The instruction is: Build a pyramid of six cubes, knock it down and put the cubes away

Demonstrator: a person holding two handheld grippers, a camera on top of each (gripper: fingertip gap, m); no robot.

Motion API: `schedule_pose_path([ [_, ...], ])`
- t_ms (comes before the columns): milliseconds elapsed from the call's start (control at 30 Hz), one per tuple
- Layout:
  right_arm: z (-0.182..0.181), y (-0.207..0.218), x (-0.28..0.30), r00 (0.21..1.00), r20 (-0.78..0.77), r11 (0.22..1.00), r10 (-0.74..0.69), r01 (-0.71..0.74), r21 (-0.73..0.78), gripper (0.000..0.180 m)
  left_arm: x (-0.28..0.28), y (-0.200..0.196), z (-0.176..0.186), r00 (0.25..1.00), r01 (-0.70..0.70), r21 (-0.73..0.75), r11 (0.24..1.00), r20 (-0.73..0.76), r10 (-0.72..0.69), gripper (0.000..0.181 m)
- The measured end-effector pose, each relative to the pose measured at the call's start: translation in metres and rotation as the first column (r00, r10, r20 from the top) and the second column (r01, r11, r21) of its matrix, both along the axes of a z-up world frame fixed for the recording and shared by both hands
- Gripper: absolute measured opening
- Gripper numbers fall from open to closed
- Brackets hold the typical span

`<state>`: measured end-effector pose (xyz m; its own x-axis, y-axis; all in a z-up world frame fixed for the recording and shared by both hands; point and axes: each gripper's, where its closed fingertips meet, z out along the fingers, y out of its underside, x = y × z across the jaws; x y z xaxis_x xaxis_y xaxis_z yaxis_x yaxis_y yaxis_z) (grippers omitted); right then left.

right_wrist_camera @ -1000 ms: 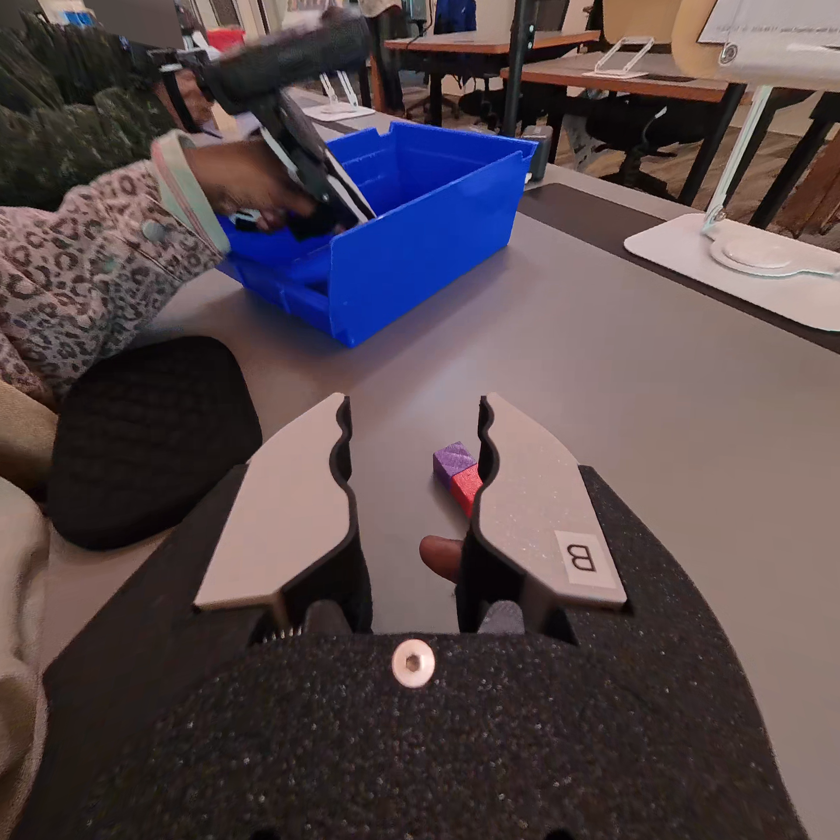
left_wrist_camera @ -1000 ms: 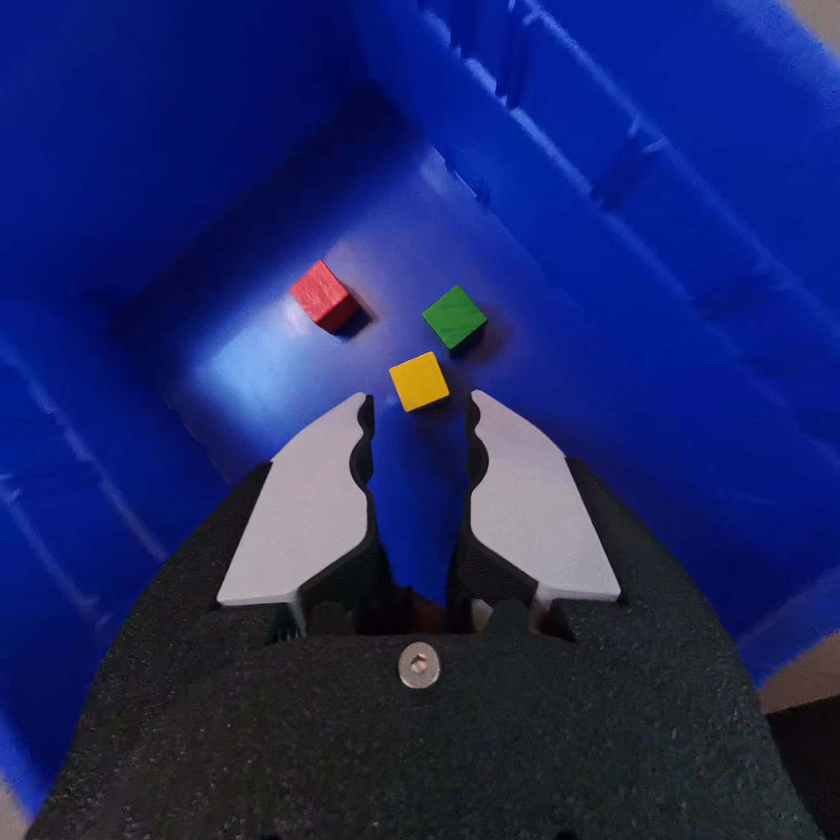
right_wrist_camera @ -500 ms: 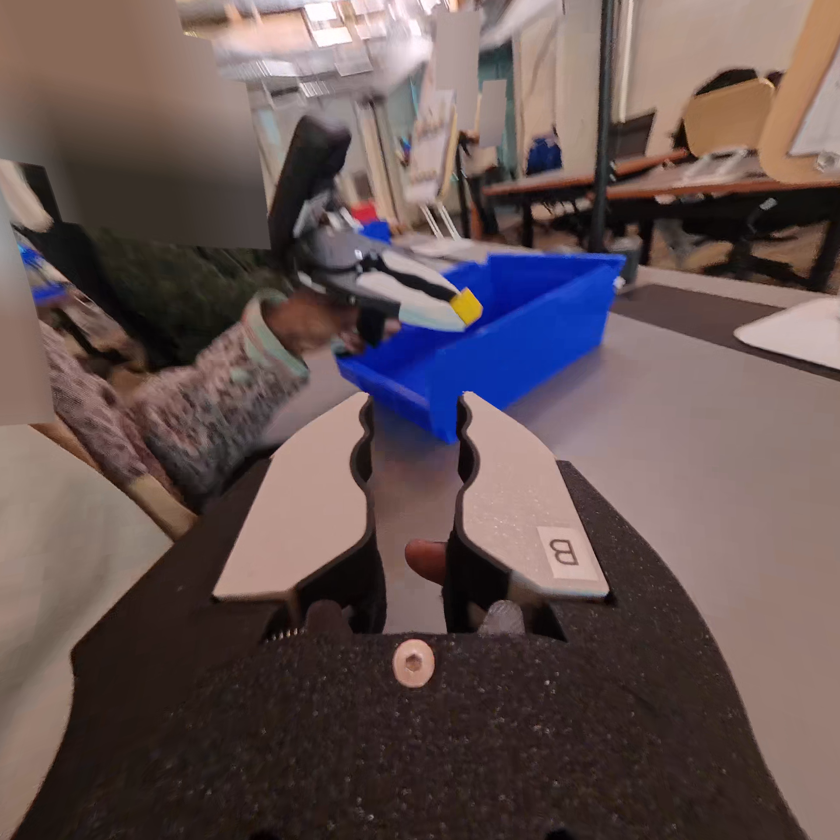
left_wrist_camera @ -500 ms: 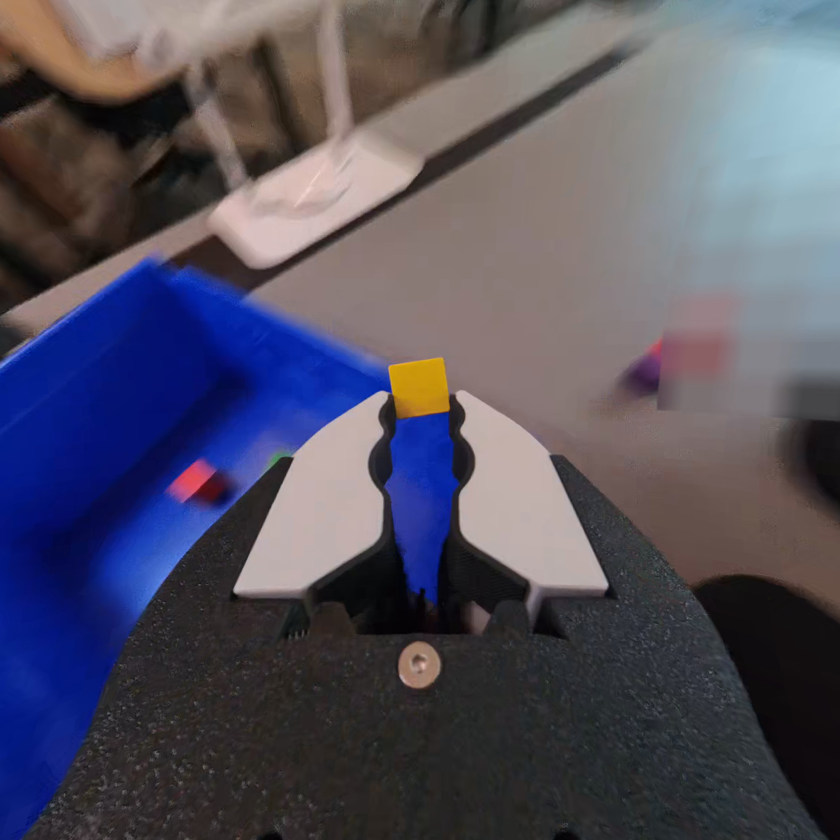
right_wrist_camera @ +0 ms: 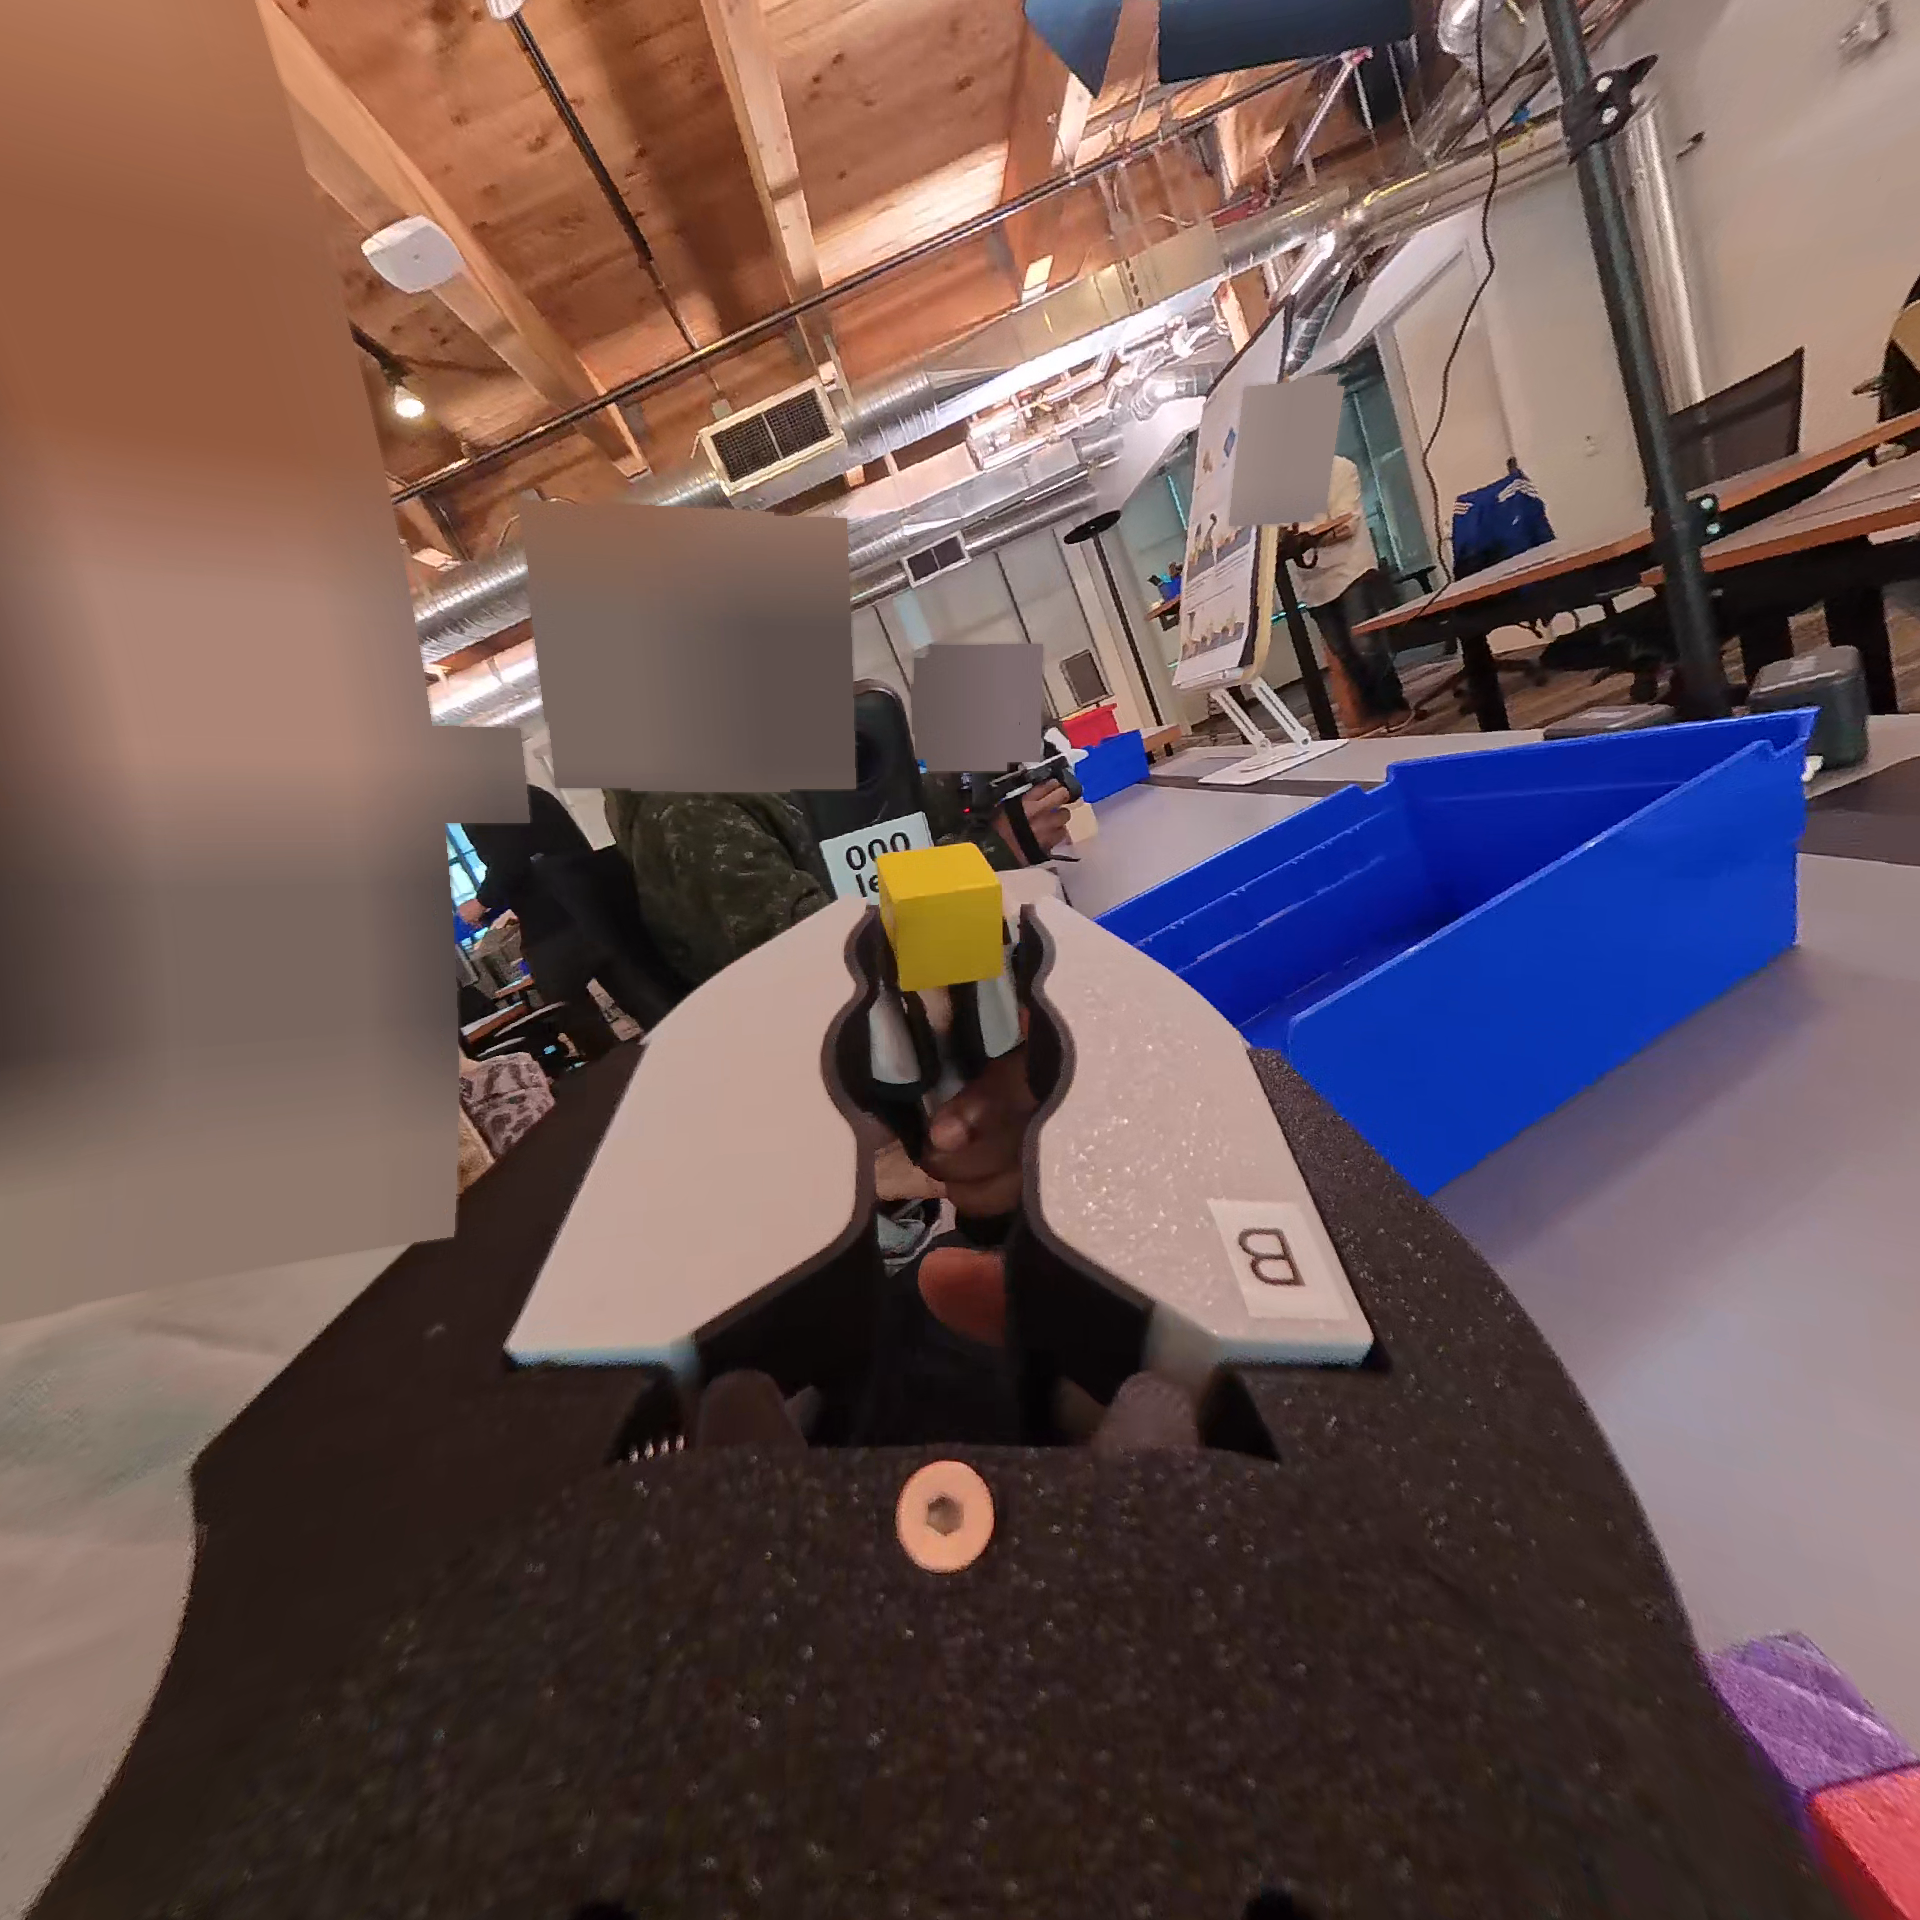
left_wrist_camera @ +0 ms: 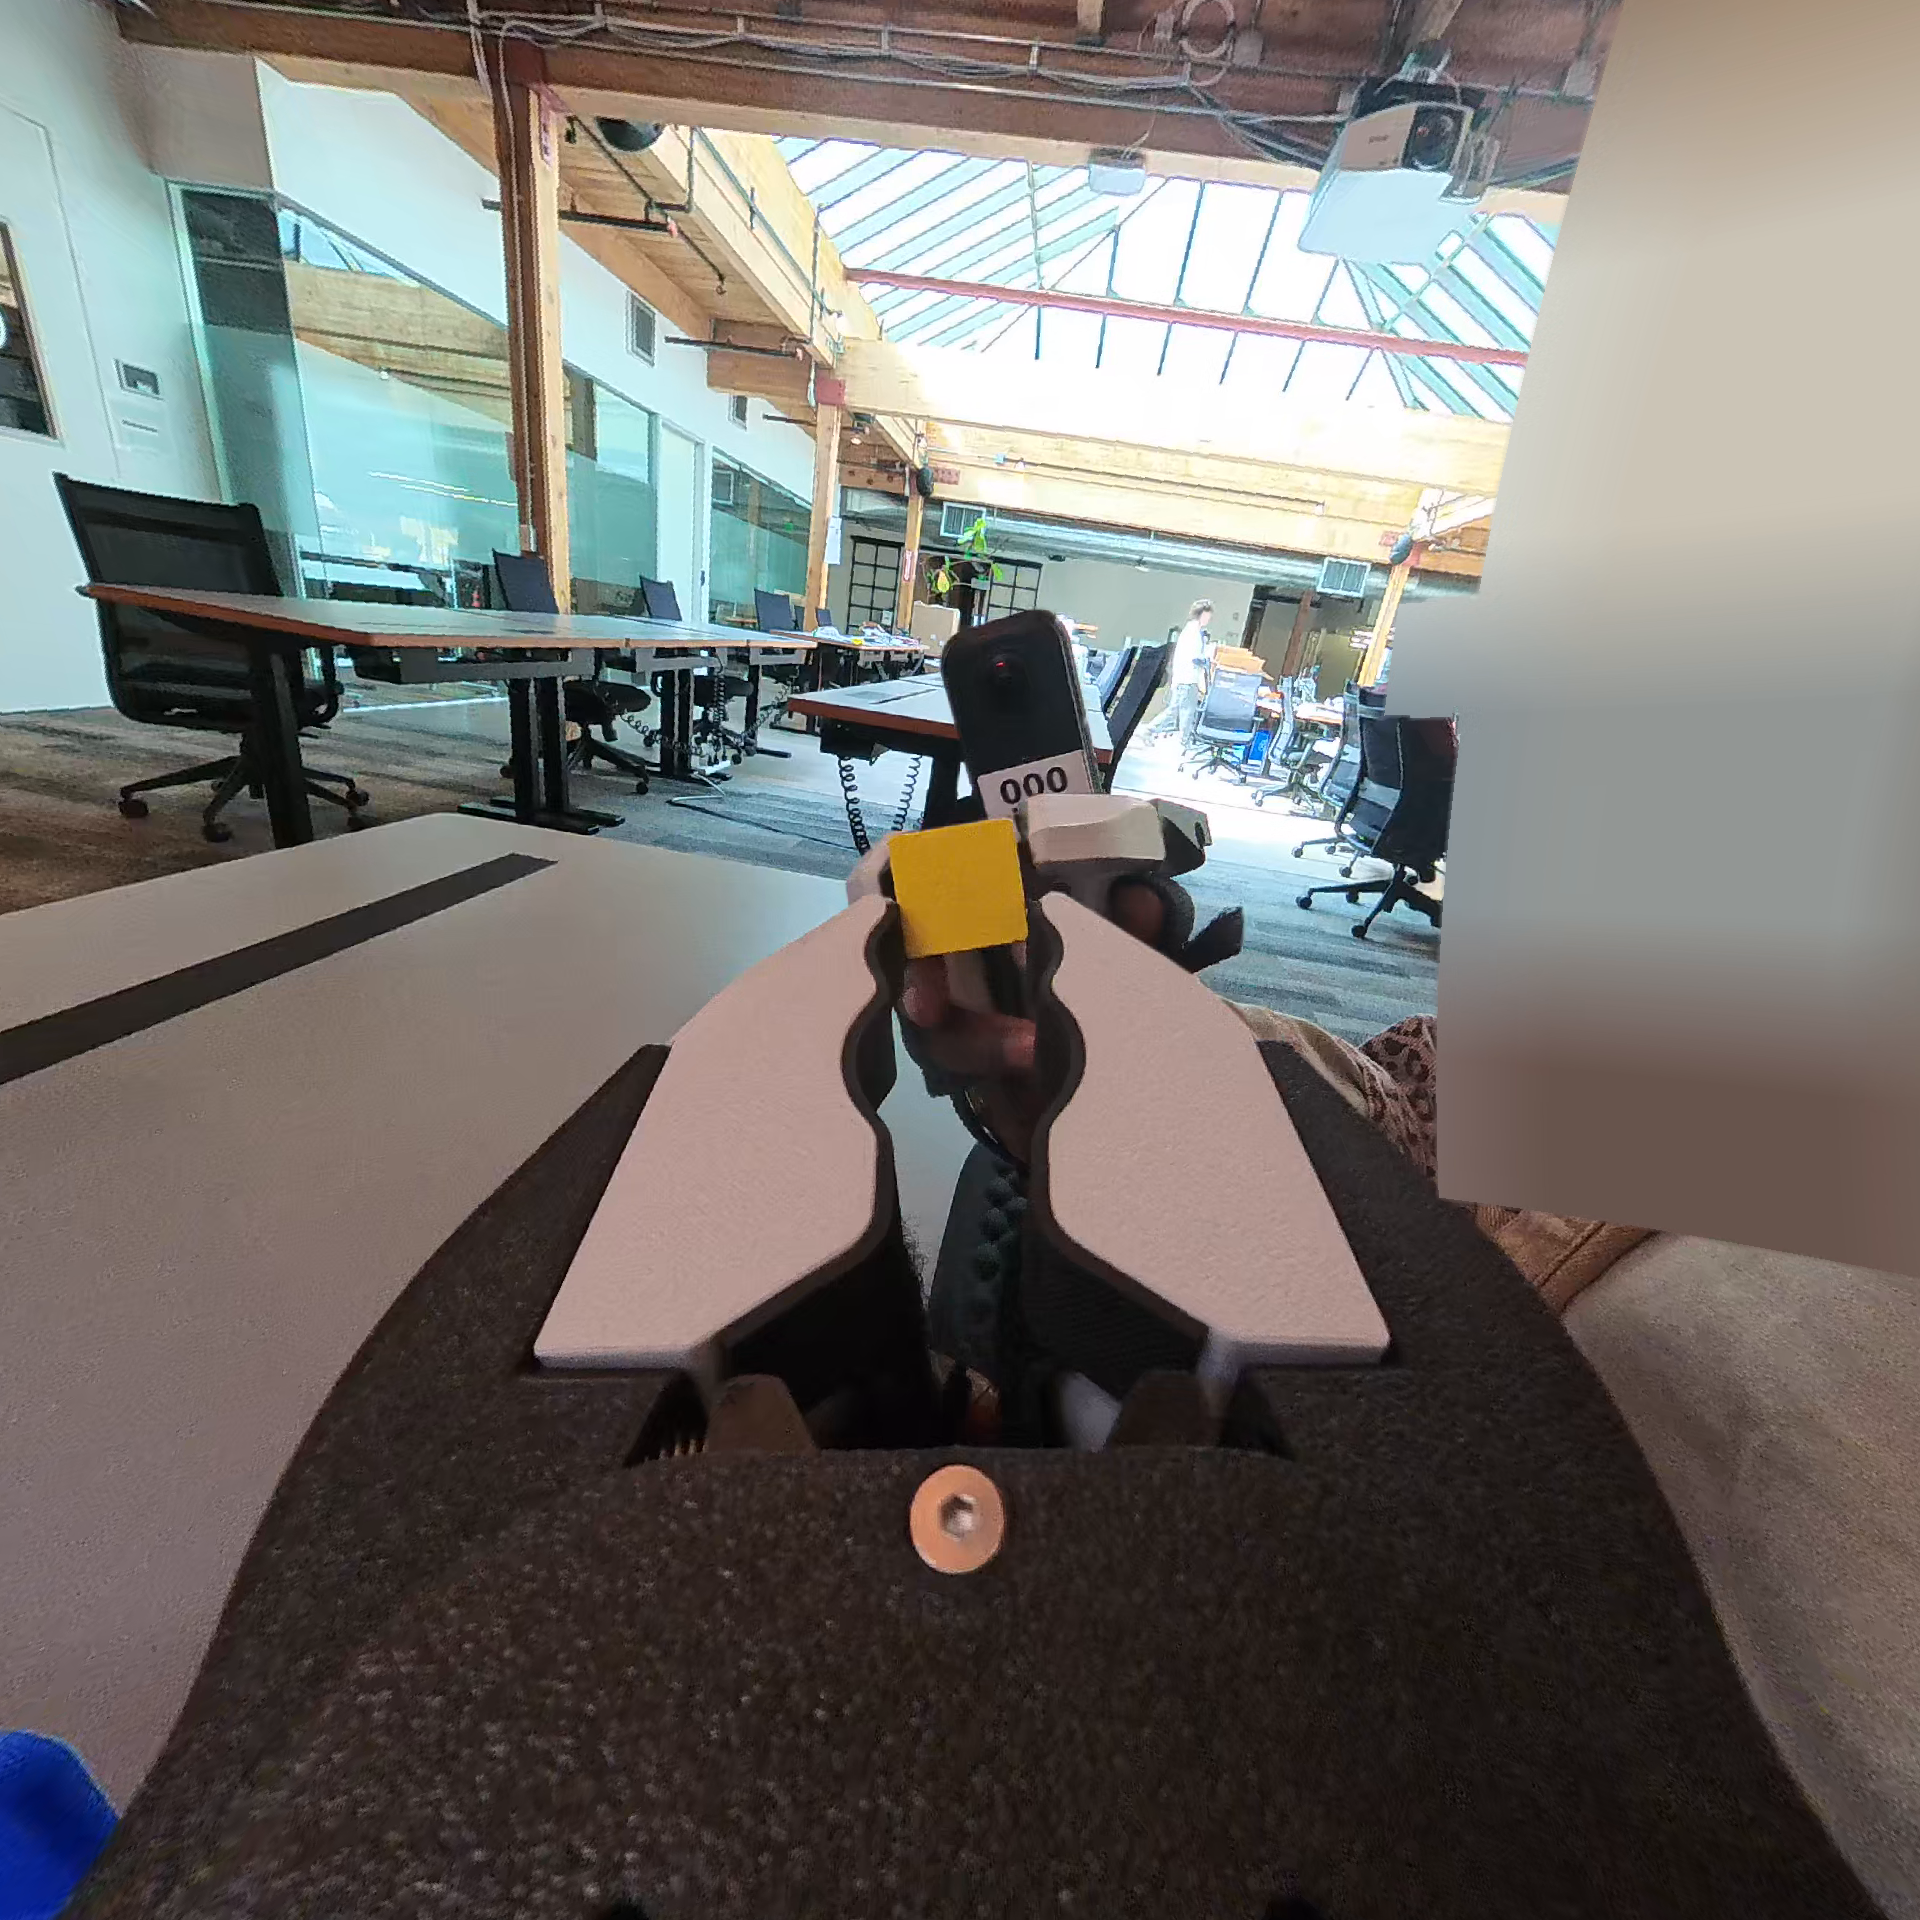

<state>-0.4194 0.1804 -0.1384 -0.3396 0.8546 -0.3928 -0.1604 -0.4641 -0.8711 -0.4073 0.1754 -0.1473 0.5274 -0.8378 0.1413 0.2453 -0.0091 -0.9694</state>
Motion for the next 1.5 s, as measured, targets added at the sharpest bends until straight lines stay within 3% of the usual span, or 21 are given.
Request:
schedule_pose_path([
  [200,-0.003,0.0,0.001,0.999,0.034,0.998,0.018,-0.02,0.052,0.02,0.005,0.001,-0.006,1.0,0.03,-0.04,0.999,-0.009,-0.03,0.022],
  [267,-0.002,0.008,0.007,0.996,0.087,0.991,0.006,-0.018,0.136,0.02,0.002,0.007,-0.017,0.998,-0.008,-0.107,0.994,-0.065,0.001,0.031],
  [333,-0.013,0.026,0.013,0.962,0.265,0.951,-0.061,-0.024,0.307,0.02,-0.009,0.013,-0.034,0.98,-0.11,-0.16,0.981,-0.183,0.08,0.037],
  [400,-0.043,0.057,0.022,0.84,0.49,0.839,-0.233,-0.081,0.538,0.02,-0.021,0.014,-0.047,0.947,-0.198,-0.174,0.965,-0.287,0.143,0.037],
  [467,-0.078,0.082,0.035,0.642,0.665,0.706,-0.382,-0.261,0.658,0.02,-0.03,0.013,-0.053,0.925,-0.246,-0.172,0.954,-0.337,0.178,0.038],
  [567,-0.116,0.091,0.044,0.428,0.792,0.629,-0.435,-0.484,0.608,0.02,-0.038,0.013,-0.054,0.92,-0.276,-0.173,0.945,-0.332,0.208,0.038],
  [667,-0.137,0.097,0.046,0.313,0.814,0.581,-0.489,-0.579,0.572,0.02,-0.045,0.014,-0.056,0.913,-0.304,-0.177,0.936,-0.336,0.233,0.041],
  [1000,-0.161,0.101,0.042,0.206,0.845,0.595,-0.493,-0.629,0.501,0.02,-0.06,0.013,-0.059,0.894,-0.348,-0.165,0.923,-0.353,0.274,0.041],
  [1500,-0.168,0.103,0.036,0.195,0.854,0.6,-0.482,-0.637,0.484,0.02,-0.066,0.013,-0.064,0.89,-0.36,-0.172,0.917,-0.359,0.282,0.041],
])
